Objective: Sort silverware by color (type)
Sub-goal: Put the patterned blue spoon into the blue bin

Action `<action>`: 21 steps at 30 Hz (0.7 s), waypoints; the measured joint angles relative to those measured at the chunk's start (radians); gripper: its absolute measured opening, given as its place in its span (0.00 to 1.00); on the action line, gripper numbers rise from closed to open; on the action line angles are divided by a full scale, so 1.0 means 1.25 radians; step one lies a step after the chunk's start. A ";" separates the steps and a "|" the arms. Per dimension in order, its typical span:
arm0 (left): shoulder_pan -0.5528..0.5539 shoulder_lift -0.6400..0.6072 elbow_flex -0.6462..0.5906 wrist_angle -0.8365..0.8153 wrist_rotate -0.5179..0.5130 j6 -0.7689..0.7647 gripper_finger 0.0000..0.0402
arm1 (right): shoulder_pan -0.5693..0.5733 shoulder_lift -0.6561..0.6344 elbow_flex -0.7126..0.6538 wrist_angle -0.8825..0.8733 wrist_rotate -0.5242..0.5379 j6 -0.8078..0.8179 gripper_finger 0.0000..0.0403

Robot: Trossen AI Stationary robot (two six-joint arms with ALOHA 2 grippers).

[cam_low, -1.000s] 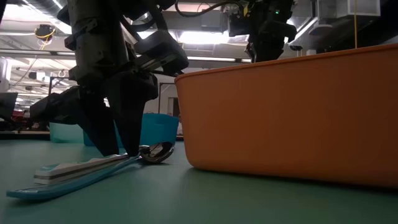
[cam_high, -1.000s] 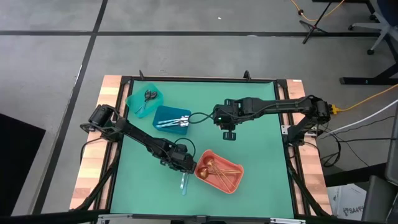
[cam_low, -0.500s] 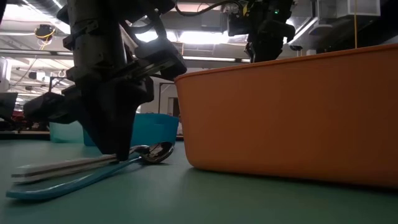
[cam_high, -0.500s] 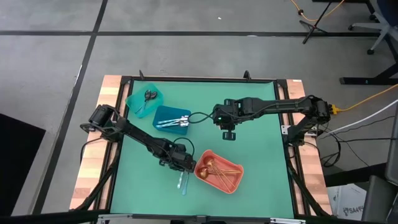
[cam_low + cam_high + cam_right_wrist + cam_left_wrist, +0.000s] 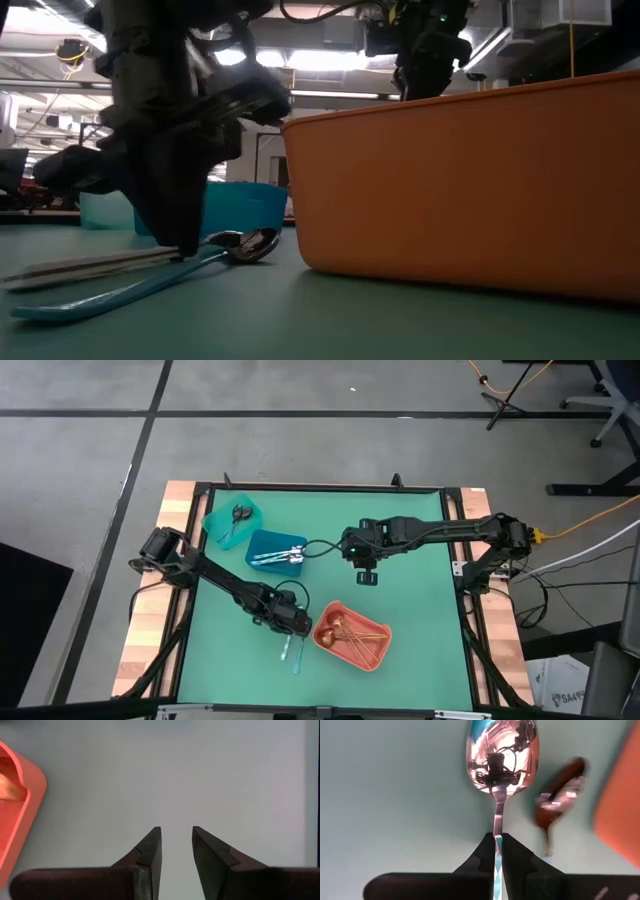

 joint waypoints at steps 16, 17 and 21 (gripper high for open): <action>0.009 -0.134 -0.001 -0.131 -0.117 0.014 0.02 | 0.000 0.000 0.000 0.009 0.000 0.000 0.24; 0.010 -0.147 -0.001 -0.141 -0.129 0.019 0.02 | 0.000 0.000 0.000 0.010 0.000 0.000 0.24; 0.022 -0.196 0.000 -0.179 -0.174 0.042 0.02 | 0.000 0.000 0.000 0.012 0.000 0.000 0.24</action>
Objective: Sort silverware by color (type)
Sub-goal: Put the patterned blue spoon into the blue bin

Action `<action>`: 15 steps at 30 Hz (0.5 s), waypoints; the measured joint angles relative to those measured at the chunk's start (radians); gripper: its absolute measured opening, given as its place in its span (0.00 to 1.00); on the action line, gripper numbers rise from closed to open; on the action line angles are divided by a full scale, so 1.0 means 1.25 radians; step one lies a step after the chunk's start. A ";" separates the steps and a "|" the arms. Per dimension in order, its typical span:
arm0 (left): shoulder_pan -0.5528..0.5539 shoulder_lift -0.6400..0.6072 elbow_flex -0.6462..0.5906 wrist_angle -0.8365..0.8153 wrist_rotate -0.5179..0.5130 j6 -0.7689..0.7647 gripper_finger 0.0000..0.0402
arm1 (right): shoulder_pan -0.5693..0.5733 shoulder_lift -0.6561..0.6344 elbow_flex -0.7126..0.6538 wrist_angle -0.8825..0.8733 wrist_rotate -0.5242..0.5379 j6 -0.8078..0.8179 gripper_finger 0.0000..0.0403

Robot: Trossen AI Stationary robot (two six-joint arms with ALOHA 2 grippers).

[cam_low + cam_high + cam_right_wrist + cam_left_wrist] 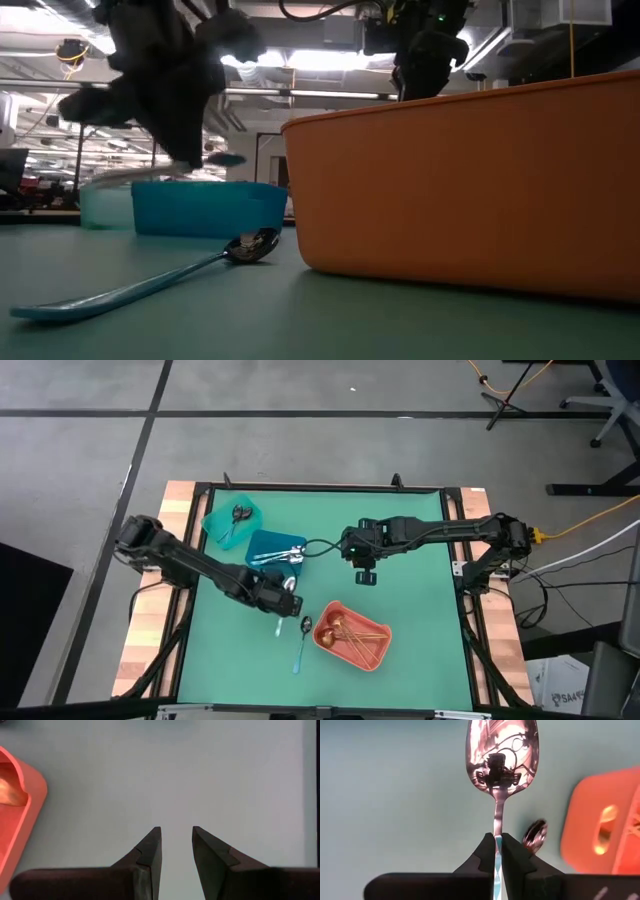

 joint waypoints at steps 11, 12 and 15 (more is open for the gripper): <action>0.069 -0.113 0.001 -0.039 -0.107 0.149 0.02 | 0.000 0.000 0.000 0.013 0.000 0.000 0.24; 0.076 -0.119 0.002 -0.040 -0.111 0.164 0.02 | 0.000 0.000 0.000 0.014 0.000 0.000 0.24; 0.096 -0.129 0.002 -0.042 -0.122 0.213 0.02 | 0.000 0.000 0.000 0.014 0.000 0.000 0.24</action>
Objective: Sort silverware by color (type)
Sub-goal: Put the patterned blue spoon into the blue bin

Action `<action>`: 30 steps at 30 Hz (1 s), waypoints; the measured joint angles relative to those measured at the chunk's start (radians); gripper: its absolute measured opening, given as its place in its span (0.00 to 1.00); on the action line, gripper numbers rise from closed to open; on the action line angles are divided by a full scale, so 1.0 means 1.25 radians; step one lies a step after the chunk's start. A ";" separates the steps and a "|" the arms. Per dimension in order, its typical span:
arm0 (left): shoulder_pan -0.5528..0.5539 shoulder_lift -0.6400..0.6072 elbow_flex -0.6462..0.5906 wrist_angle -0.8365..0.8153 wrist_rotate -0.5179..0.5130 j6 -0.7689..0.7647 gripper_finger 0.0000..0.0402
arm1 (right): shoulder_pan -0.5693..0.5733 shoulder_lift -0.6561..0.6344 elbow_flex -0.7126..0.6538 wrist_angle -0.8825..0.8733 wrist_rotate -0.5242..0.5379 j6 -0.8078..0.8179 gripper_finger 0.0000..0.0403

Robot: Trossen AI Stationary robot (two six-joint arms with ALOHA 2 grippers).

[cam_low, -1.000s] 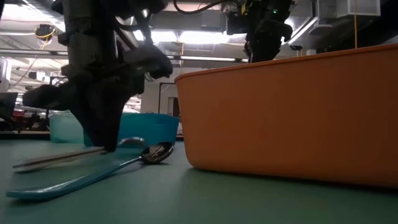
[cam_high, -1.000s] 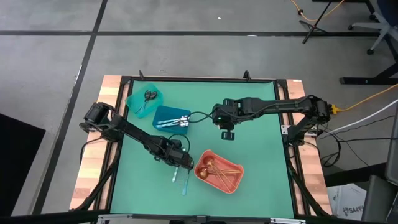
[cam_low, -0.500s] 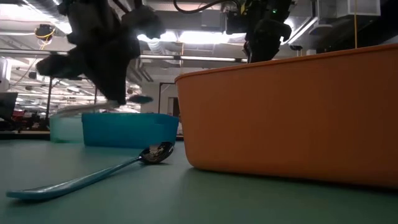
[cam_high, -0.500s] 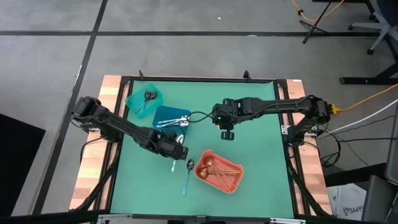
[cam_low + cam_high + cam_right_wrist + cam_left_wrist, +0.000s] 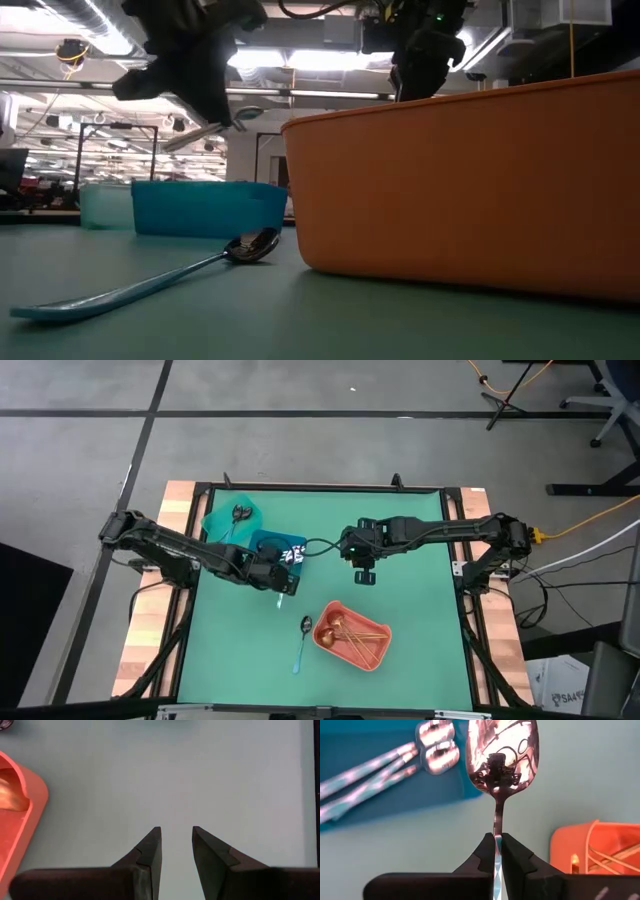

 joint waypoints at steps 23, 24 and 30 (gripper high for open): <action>0.110 -0.010 0.000 -0.001 0.025 0.386 0.02 | 0.000 0.000 0.000 0.011 0.000 -0.063 0.24; 0.115 -0.010 0.000 -0.001 0.025 0.410 0.02 | 0.000 0.000 0.000 0.017 0.000 -0.063 0.24; 0.152 -0.010 0.000 -0.001 0.054 0.507 0.02 | 0.000 0.000 0.000 0.044 0.000 -0.062 0.24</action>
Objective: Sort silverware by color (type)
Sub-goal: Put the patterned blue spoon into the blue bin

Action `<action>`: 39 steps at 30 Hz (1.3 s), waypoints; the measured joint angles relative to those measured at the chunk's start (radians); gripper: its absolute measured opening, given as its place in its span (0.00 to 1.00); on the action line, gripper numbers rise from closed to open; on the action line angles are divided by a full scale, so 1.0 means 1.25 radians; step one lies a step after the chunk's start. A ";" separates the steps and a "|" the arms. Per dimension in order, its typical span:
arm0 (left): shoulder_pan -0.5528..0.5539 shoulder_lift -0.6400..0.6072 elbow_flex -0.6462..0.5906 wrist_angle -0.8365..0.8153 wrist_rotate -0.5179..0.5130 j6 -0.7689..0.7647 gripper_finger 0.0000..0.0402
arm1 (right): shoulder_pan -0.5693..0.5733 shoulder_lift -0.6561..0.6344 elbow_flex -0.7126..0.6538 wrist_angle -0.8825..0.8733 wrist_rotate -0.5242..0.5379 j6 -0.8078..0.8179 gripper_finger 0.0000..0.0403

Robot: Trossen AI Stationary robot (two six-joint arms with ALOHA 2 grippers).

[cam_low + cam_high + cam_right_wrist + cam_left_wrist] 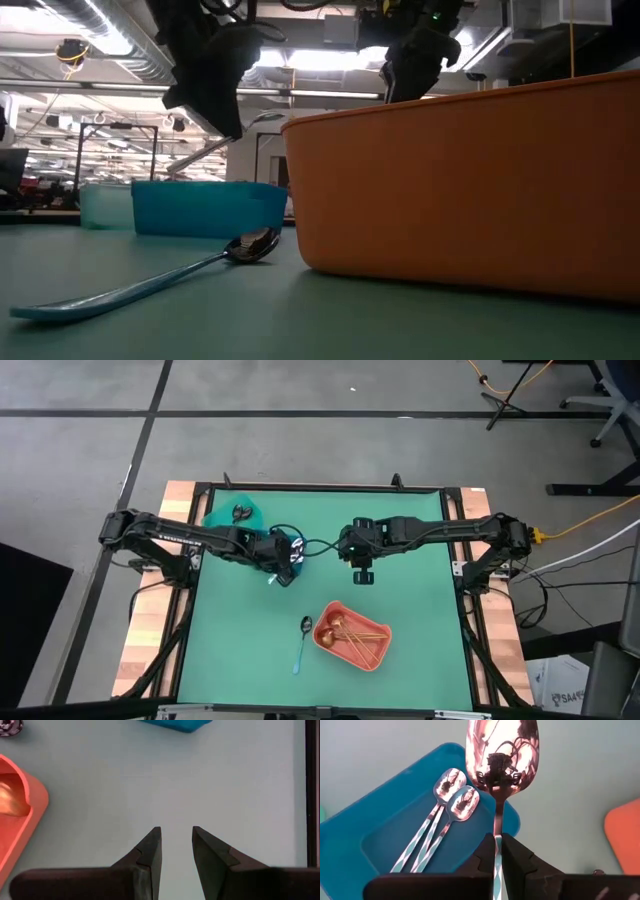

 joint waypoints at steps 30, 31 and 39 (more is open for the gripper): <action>0.146 -0.058 -0.007 0.000 -0.014 0.536 0.02 | 0.000 -0.059 0.000 -0.007 0.000 -0.021 0.24; 0.146 -0.058 -0.016 0.002 -0.014 0.542 0.02 | 0.000 -0.075 0.000 -0.011 0.001 -0.021 0.24; 0.146 -0.057 -0.124 0.013 -0.015 0.563 0.02 | 0.000 -0.211 -0.027 -0.044 0.001 -0.038 0.24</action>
